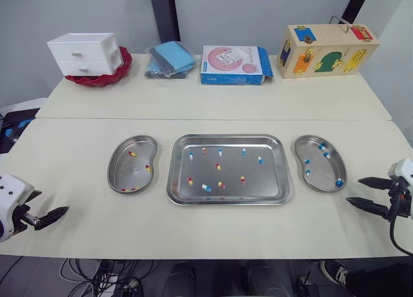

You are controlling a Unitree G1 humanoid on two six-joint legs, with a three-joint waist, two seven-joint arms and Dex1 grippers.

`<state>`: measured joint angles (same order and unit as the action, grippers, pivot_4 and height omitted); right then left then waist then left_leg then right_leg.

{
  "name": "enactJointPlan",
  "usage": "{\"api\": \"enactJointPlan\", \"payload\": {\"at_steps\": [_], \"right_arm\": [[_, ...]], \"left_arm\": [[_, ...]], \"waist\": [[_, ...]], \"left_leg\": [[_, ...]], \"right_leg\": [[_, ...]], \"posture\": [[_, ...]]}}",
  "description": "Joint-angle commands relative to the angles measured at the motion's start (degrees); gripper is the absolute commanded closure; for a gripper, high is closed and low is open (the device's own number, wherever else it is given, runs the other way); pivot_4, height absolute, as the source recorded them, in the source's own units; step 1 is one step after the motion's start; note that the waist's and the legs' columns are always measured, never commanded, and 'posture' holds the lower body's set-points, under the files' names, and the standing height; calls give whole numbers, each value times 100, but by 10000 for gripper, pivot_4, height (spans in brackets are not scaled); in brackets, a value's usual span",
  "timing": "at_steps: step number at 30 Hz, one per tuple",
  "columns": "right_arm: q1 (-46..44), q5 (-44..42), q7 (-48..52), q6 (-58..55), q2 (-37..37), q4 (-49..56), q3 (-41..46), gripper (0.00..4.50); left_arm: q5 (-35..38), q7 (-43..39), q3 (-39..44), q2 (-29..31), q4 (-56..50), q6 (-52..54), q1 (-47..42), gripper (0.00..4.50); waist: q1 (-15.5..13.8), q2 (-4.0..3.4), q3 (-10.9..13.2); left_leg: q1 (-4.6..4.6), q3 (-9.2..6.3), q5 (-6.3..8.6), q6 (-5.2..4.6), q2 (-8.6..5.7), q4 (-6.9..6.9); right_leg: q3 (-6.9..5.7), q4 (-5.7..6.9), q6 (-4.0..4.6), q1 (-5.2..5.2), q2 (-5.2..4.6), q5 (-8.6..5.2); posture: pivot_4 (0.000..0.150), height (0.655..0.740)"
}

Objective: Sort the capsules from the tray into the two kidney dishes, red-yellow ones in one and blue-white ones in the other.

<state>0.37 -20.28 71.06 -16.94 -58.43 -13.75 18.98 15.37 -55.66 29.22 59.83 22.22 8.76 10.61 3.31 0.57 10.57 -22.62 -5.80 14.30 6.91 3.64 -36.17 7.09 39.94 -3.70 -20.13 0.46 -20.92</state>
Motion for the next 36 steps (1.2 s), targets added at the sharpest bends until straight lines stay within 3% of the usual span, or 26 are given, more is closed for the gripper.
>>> {"api": "enactJointPlan", "payload": {"at_steps": [1,5,10,16,22,26,36], "right_arm": [[59,-81,93,82,-119,93,200,0],[421,-493,385,-21,-33,821,429,0],[1448,-968,587,-330,187,2530,260,0],[2013,-1673,221,99,1489,4009,-82,0],[2430,-1192,368,753,1725,4174,-565,0],[2331,-1036,236,1537,2240,3982,-810,0],[2170,-1108,-75,2192,2797,3586,-960,0]], "left_arm": [[72,-1,246,44,-145,47,28,210],[117,-110,242,83,-287,100,57,210],[259,-428,206,166,-992,394,162,210],[484,-737,-79,228,-2185,1052,5,210],[611,-1012,-617,427,-2884,1560,-481,210],[528,-1225,-1707,329,-3008,1707,-1689,210],[-160,-1851,-3769,-380,-2484,1515,-3858,210]], "waist": [[0,0,0],[-2,0,0],[-18,6,-4],[-34,16,-9],[-46,21,-6],[-91,25,-4],[-97,23,-2]], "left_leg": [[0,0,0,0,0,0],[-1,-1,0,0,0,0],[2,-7,0,0,1,0],[4,-20,0,1,1,-6],[19,-23,0,0,1,-9],[36,-26,0,1,1,-9],[35,-27,0,1,2,-20]], "right_leg": [[0,0,0,0,0,0],[0,0,0,1,0,0],[-5,-1,0,9,1,0],[-15,1,0,21,2,0],[-18,0,0,37,3,0],[-21,1,0,55,5,-1],[-18,1,1,58,12,0]], "posture": [[1500,7400],[1500,7400],[1500,7400],[1500,7400],[1500,7400],[1500,7400],[1500,7400]]}}
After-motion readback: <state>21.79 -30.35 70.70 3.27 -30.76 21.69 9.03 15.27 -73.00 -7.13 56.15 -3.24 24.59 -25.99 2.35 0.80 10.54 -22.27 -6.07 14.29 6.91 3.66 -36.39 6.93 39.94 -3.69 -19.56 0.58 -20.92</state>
